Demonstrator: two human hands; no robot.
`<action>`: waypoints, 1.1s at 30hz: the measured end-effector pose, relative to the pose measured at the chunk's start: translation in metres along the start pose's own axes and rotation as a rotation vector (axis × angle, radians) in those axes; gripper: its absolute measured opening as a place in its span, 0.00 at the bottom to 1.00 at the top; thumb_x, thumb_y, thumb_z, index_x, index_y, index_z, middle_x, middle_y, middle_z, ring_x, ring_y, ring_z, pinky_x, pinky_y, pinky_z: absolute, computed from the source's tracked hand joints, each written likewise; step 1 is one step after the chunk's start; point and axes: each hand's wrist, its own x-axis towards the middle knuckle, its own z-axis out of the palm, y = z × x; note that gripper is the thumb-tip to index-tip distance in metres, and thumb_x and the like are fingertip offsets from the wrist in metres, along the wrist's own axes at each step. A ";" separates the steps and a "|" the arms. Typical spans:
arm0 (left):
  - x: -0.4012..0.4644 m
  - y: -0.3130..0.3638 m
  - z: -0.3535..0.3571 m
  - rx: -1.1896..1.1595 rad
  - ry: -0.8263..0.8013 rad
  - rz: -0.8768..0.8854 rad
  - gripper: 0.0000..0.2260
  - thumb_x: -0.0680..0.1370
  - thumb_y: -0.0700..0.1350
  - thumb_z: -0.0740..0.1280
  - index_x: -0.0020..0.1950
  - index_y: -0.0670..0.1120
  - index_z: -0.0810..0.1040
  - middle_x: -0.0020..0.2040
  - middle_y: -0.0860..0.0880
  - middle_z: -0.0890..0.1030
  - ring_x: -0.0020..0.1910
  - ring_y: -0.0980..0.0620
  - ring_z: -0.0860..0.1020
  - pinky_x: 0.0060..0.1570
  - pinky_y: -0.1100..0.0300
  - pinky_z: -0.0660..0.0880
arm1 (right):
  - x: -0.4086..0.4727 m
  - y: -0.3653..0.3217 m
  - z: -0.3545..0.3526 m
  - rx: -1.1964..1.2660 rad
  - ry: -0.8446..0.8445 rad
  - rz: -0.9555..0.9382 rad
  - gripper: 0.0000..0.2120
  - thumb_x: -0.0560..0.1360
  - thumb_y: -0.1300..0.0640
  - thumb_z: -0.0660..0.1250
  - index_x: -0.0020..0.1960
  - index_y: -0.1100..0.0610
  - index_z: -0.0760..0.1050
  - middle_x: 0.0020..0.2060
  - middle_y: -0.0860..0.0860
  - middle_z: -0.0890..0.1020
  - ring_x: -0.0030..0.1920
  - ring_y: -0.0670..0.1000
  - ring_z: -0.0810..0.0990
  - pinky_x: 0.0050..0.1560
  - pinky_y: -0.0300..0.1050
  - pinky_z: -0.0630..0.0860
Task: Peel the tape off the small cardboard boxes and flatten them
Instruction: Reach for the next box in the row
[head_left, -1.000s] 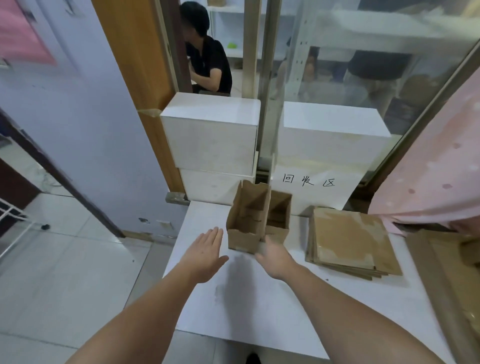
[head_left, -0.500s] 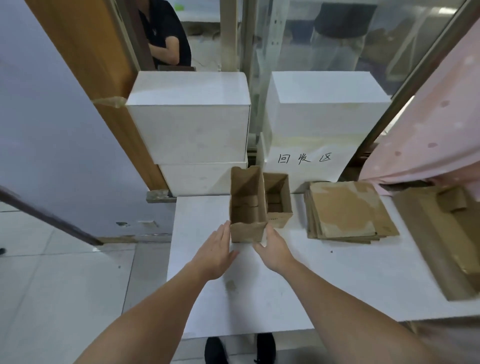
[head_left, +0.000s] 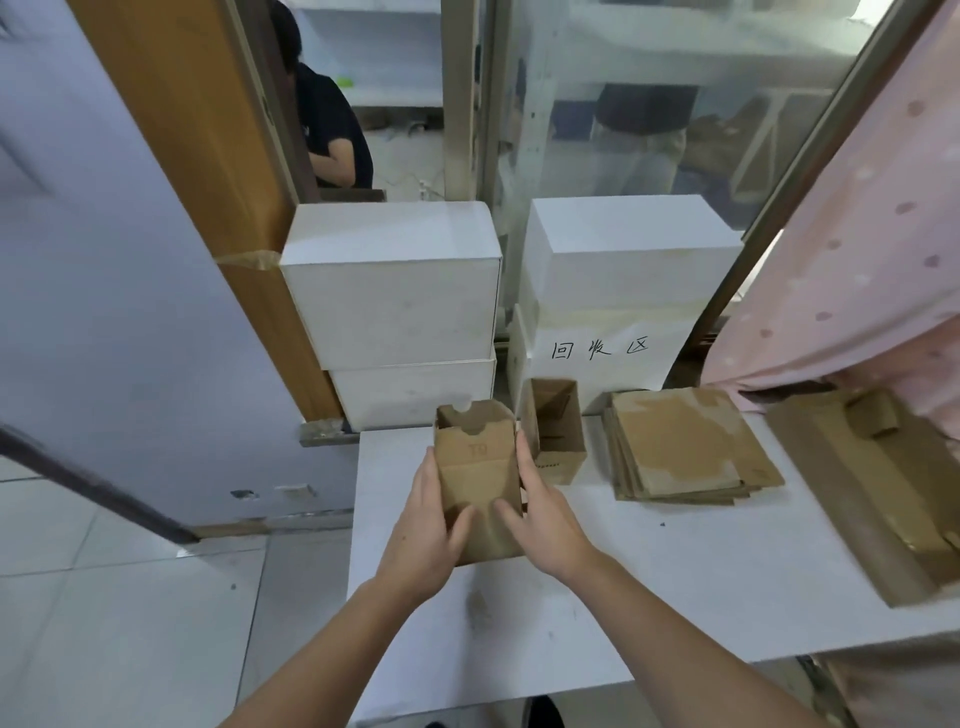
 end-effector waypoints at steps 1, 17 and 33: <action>-0.001 0.001 -0.002 0.006 0.014 -0.008 0.40 0.82 0.53 0.67 0.83 0.62 0.41 0.79 0.61 0.60 0.75 0.62 0.64 0.69 0.56 0.72 | -0.002 -0.005 -0.001 0.020 0.017 -0.014 0.44 0.81 0.50 0.63 0.76 0.28 0.31 0.71 0.46 0.74 0.62 0.52 0.78 0.63 0.54 0.76; 0.040 0.125 -0.009 0.066 -0.099 0.293 0.54 0.66 0.72 0.73 0.83 0.66 0.44 0.82 0.67 0.37 0.78 0.69 0.47 0.72 0.59 0.61 | -0.013 -0.024 -0.125 0.356 0.291 -0.103 0.31 0.83 0.51 0.64 0.78 0.29 0.55 0.70 0.36 0.73 0.66 0.43 0.77 0.66 0.52 0.77; 0.077 0.254 0.134 -0.315 0.119 0.181 0.40 0.67 0.62 0.82 0.77 0.64 0.70 0.81 0.55 0.63 0.78 0.55 0.67 0.66 0.48 0.78 | -0.027 0.078 -0.308 0.407 -0.073 -0.222 0.52 0.63 0.41 0.83 0.79 0.33 0.56 0.71 0.36 0.72 0.70 0.41 0.74 0.66 0.50 0.77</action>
